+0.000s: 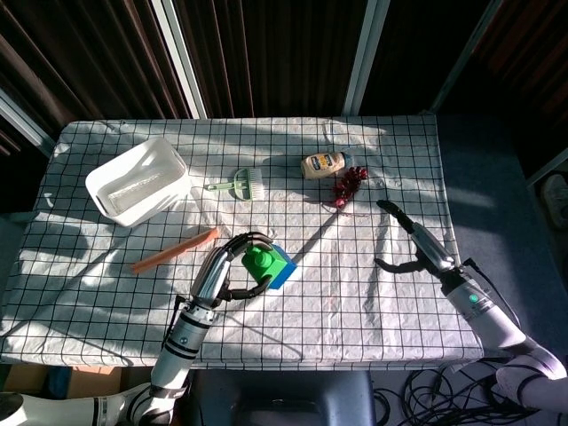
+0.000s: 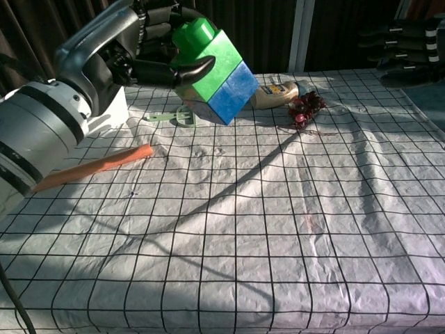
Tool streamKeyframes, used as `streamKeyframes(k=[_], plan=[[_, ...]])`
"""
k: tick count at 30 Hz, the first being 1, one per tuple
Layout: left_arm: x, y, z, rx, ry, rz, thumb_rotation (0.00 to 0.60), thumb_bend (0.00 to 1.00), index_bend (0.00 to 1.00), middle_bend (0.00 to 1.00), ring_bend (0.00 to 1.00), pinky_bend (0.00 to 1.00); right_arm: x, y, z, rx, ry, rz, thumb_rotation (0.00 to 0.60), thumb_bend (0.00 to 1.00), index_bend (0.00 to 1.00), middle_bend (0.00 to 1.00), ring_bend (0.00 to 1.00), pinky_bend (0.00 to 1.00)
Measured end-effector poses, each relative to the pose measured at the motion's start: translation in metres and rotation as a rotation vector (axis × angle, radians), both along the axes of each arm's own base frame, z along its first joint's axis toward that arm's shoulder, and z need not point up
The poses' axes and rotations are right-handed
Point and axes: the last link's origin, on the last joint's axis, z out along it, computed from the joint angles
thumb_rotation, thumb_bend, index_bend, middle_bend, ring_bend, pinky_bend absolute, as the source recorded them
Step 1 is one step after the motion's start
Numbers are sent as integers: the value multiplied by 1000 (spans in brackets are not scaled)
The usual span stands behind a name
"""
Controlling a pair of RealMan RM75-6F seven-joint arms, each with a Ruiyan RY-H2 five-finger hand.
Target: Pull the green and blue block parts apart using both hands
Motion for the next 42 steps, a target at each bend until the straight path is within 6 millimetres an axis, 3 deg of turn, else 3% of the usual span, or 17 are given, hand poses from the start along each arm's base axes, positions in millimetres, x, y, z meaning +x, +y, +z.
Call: streamKeyframes(k=[4,7,19,27,32,35,40,42], plan=[[2,-1,-2,4,4,-13,600,1000,642,675,741,1000,43,-17,-20,147,-103,56,600,175,0,0,0,24],[1,0,-2,5,4,-15,600,1000,642,675,741,1000,69,-19,-28,225,-117,113,600,175,0,0,0,24],[8,-3,-1,1,5,-47,600,1000,641,677,741,1000,122,-20,-38,391,18,221,600,173,0,3,0,28],[9,-3,-2,-2,6,-50,600,1000,641,678,741,1000,137,-28,-49,430,27,185,600,176,80,80,0,35],[9,-3,-4,-8,4,-50,600,1000,642,680,741,1000,139,-27,-57,454,21,178,600,188,210,173,8,39],[10,-4,-4,-10,5,-56,600,1000,642,680,741,1000,140,-28,-61,462,20,179,600,243,347,247,55,44],[10,-4,-4,-17,4,-60,600,1000,643,680,741,1000,141,-27,-63,466,7,184,600,331,562,409,192,72],[10,-3,-4,-18,4,-60,600,1000,645,681,742,1000,141,-27,-64,466,6,185,600,389,689,513,304,106]])
